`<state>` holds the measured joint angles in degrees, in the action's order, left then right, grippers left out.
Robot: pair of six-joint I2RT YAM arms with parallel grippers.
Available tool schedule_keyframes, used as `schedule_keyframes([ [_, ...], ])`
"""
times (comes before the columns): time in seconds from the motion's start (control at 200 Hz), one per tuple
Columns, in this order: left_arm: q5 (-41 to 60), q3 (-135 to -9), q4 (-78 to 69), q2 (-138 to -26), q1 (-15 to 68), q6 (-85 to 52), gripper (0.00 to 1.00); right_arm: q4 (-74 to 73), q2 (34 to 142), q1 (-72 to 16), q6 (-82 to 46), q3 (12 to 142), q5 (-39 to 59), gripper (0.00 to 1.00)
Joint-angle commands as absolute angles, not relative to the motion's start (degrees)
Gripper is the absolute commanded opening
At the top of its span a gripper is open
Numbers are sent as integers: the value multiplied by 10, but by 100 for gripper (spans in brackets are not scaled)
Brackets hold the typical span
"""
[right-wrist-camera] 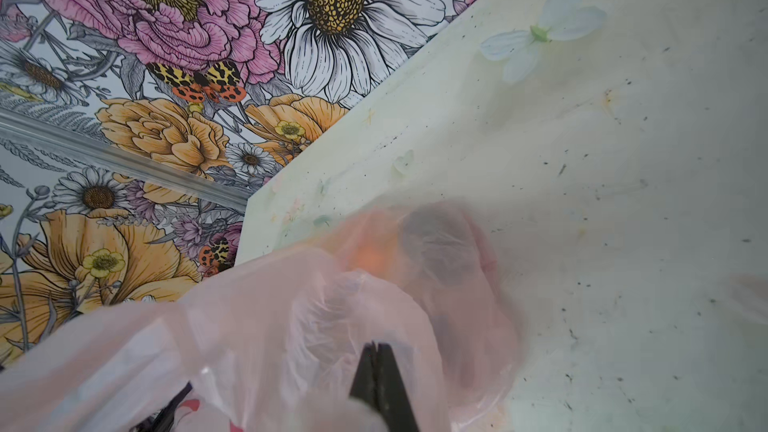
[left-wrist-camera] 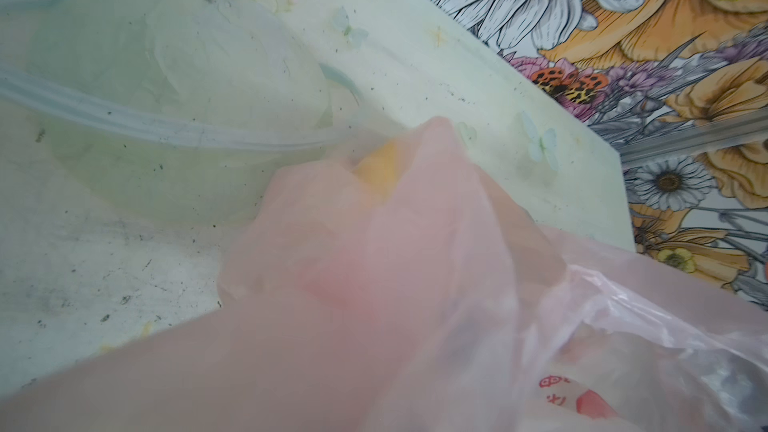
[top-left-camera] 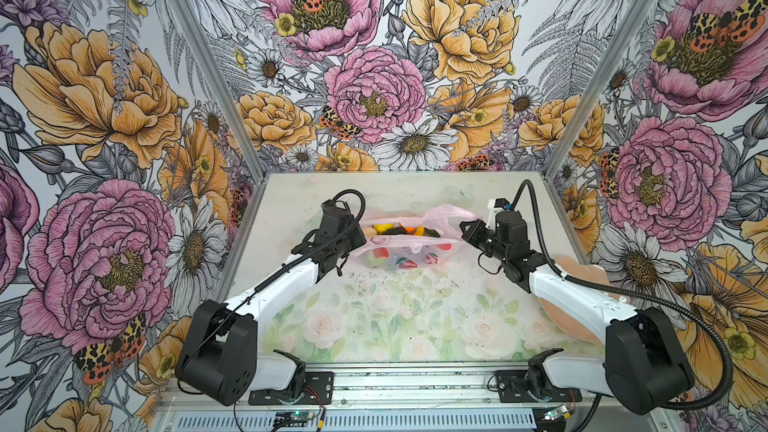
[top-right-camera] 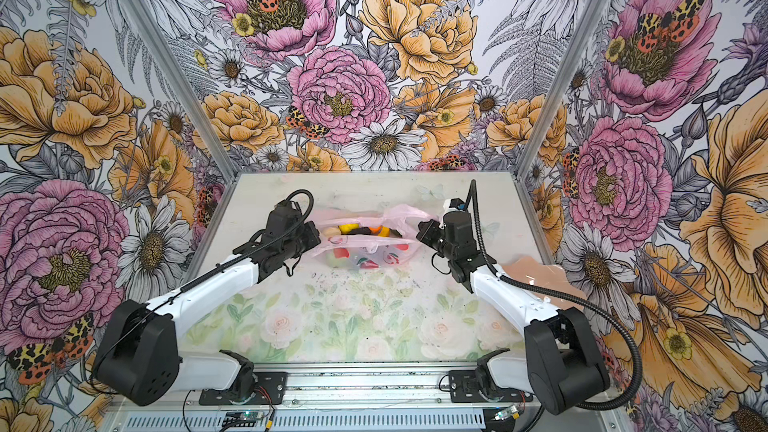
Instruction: Take the fake fruits out of the plastic bag
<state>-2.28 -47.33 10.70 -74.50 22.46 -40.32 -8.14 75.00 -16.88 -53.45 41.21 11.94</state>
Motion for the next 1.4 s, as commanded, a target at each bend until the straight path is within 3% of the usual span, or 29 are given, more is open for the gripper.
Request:
schedule_keyframes([
  [0.0, 0, -415, 22, -696, 205, -409, 0, -143, 774, -152, -597, 403, 171, 0],
  [0.135, 16, -360, 30, -698, 195, -412, 0, -137, 800, -147, -614, 363, 158, 0],
  [0.225, 35, -346, 37, -698, 203, -394, 0, -81, 770, -171, -547, 375, 137, 0],
  [0.32, 9, -362, 83, -692, 230, -358, 0, 38, 706, -222, -444, 421, 47, 25],
  [0.425, -14, -372, 108, -687, 246, -335, 0, 75, 671, -225, -392, 431, 46, 51],
  [0.555, -24, -374, 118, -676, 245, -329, 0, 111, 658, -227, -318, 445, 88, 69],
  [0.641, -33, -378, 129, -668, 243, -323, 0, 128, 653, -226, -258, 460, 153, 76],
  [0.721, -34, -383, 138, -662, 238, -313, 0, 151, 644, -231, -217, 478, 188, 93],
  [0.981, -27, -405, 169, -659, 232, -286, 0, 195, 641, -259, -132, 541, 126, 97],
  [1.161, -16, -413, 176, -666, 235, -280, 0, 200, 700, -300, -104, 606, 110, 92],
  [1.296, -14, -420, 180, -671, 241, -275, 0, 200, 739, -315, -104, 641, 98, 84],
  [1.396, -14, -418, 180, -671, 243, -275, 0, 202, 758, -317, -107, 660, 75, 71],
])
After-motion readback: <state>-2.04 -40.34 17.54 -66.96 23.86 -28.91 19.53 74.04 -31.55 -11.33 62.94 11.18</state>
